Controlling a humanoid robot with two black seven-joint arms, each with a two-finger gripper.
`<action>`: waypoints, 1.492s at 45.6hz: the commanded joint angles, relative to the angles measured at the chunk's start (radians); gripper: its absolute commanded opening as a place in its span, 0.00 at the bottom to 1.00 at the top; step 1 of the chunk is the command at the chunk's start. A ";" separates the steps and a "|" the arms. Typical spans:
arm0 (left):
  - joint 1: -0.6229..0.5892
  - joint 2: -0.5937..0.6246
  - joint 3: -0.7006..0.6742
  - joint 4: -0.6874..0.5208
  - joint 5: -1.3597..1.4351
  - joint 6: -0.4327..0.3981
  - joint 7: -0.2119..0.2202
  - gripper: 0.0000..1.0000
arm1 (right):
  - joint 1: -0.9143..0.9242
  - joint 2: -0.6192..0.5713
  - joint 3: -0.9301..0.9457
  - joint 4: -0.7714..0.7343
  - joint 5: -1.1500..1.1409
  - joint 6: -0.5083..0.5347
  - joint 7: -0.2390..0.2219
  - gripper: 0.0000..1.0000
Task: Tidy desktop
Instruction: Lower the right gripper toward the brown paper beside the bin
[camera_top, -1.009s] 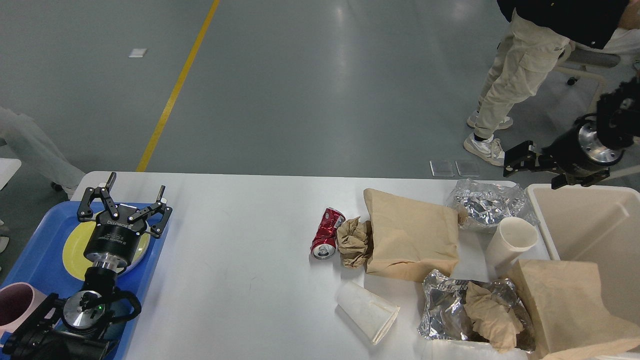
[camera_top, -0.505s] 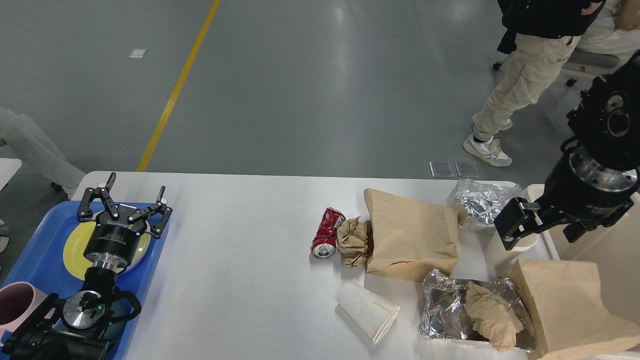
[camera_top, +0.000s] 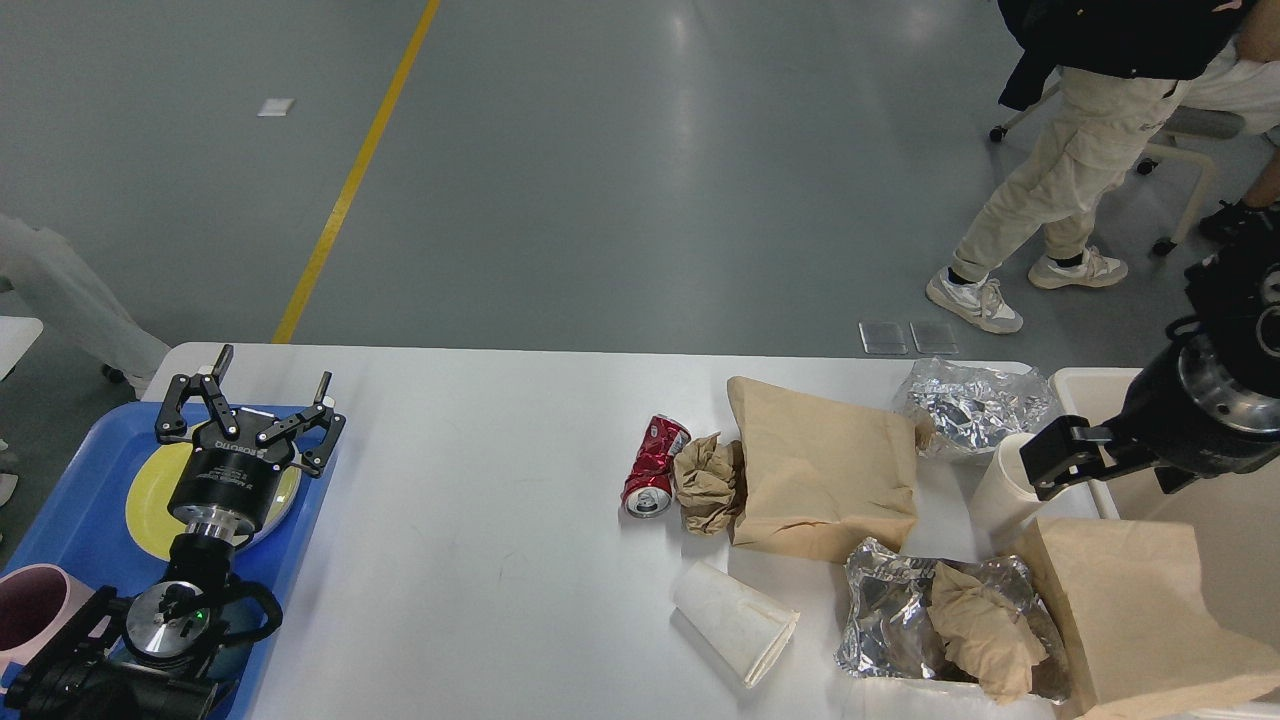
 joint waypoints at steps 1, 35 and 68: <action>0.000 0.000 0.000 0.000 0.000 0.000 0.000 0.96 | -0.138 0.001 0.010 -0.073 -0.005 -0.003 -0.008 1.00; 0.000 0.001 0.000 0.000 0.000 0.000 0.000 0.97 | -0.632 0.032 0.133 -0.332 0.006 -0.210 -0.008 1.00; 0.000 0.001 0.000 0.000 0.000 0.000 0.000 0.97 | -0.851 0.046 0.142 -0.553 0.006 -0.345 -0.008 1.00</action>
